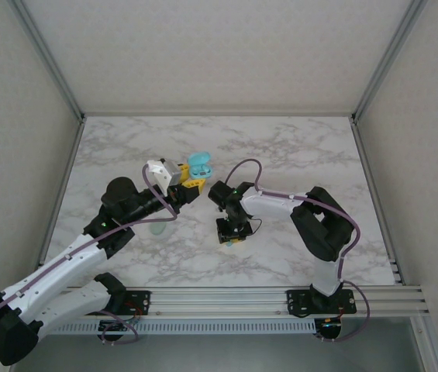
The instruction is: Insert the wireless bluetooth earbuds into the charging case
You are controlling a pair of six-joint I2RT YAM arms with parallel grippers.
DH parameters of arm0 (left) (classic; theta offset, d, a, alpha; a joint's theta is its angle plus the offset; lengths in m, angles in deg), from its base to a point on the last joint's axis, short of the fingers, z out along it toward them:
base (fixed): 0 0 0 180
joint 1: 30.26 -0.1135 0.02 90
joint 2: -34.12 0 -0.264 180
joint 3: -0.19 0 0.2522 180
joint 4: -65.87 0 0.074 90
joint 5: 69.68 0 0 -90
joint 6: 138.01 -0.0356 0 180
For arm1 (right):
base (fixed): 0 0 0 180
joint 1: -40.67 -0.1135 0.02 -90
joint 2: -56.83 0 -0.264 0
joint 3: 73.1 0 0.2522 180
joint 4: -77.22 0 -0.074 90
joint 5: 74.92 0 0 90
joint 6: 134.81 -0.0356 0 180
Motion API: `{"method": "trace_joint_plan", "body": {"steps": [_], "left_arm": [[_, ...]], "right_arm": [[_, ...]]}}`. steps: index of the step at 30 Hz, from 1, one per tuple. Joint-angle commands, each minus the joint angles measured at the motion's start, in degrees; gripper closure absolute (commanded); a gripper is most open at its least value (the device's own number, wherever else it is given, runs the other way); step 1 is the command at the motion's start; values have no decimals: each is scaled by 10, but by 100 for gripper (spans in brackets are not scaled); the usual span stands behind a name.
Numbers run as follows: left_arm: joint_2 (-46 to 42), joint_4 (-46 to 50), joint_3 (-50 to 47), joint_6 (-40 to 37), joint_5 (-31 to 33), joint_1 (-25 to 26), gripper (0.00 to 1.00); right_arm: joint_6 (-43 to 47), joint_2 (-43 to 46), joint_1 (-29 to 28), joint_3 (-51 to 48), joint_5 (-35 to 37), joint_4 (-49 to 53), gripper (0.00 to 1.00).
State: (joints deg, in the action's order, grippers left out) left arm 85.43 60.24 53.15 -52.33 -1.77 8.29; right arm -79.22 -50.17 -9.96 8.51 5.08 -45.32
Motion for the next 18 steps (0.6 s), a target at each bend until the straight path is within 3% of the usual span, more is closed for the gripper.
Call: {"method": "trace_joint_plan", "body": {"steps": [1,10,18], "left_arm": [[-11,-2,-3,-2,5,6,82],[-11,-2,-1,-1,2,5,82],[-9,-1,-1,0,1,5,82]], "right_arm": [[-30,1,-2,0,56,31,71],[-102,71,21,-73,82,-19,81],[-145,155,75,-158,94,-36,82]]}}
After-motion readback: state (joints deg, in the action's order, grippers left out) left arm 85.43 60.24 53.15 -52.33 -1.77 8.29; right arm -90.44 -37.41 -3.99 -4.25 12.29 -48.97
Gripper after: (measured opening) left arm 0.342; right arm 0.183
